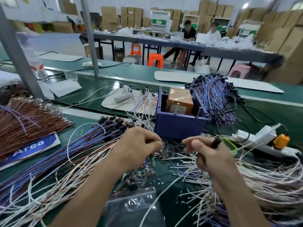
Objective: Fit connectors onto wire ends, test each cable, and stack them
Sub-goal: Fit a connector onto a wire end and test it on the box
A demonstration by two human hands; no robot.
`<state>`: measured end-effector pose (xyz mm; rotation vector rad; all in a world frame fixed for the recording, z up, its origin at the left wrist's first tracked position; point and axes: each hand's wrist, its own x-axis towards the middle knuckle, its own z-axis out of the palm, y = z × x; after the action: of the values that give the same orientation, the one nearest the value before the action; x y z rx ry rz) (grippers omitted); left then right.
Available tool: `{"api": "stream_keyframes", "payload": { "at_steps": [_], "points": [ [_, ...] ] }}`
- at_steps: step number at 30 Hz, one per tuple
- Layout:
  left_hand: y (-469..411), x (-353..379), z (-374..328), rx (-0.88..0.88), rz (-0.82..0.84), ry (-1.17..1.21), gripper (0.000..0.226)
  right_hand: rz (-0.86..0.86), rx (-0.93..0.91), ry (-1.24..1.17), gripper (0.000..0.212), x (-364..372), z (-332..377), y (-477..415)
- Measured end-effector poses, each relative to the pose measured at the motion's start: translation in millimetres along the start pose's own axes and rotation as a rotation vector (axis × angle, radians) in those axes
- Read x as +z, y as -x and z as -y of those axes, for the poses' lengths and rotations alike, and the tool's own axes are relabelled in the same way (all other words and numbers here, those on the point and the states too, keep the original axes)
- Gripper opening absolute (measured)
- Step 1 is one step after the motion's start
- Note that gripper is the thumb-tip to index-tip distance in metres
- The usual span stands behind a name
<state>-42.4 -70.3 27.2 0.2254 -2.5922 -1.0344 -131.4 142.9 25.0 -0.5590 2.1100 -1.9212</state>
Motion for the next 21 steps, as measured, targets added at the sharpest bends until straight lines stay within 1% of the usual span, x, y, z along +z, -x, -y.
{"api": "stream_keyframes", "payload": {
  "at_steps": [2,3,4,6,7,8,9,10,12,15,18,21],
  "points": [
    [3.8,24.4,-15.3,0.127,-0.056,0.036,0.005,-0.027,-0.122,0.232,0.034,8.3,-4.6,1.1],
    [5.7,34.7,-20.2,0.17,-0.089,0.07,0.007,-0.032,-0.159,0.297,0.034,12.9,-6.0,0.9],
    [7.3,43.8,-22.2,0.196,-0.11,0.112,0.011,-0.007,-0.171,0.314,0.035,16.1,-7.4,0.2],
    [8.6,54.4,-17.0,0.201,-0.139,0.199,0.013,0.155,-0.119,0.241,0.034,18.3,-9.7,-1.6],
    [8.9,56.4,-11.9,0.179,-0.149,0.233,0.012,0.261,-0.073,0.205,0.028,17.9,-10.4,-1.8],
    [8.7,56.8,-6.3,0.151,-0.16,0.241,0.013,0.331,-0.034,0.194,0.022,16.9,-11.6,-2.3],
    [8.4,56.7,-1.6,0.126,-0.168,0.231,0.016,0.342,-0.013,0.207,0.017,15.6,-14.6,-3.3],
    [7.9,56.7,1.7,0.104,-0.165,0.226,0.021,0.301,-0.001,0.231,0.013,14.6,-19.2,-5.1],
    [5.3,55.4,4.9,0.064,-0.148,0.269,0.024,0.171,0.034,0.229,0.015,17.2,-25.8,-8.8],
    [1.4,50.3,14.9,-0.004,-0.208,0.279,0.023,0.031,0.099,0.091,0.022,20.1,-29.3,-9.5],
    [2.6,45.1,26.2,-0.12,-0.34,0.246,0.028,0.002,0.149,-0.013,0.027,12.1,-27.6,-4.8],
    [4.1,47.4,29.0,-0.171,-0.384,0.215,0.031,-0.033,0.181,-0.119,0.028,2.3,-26.8,-2.0]
  ]
}}
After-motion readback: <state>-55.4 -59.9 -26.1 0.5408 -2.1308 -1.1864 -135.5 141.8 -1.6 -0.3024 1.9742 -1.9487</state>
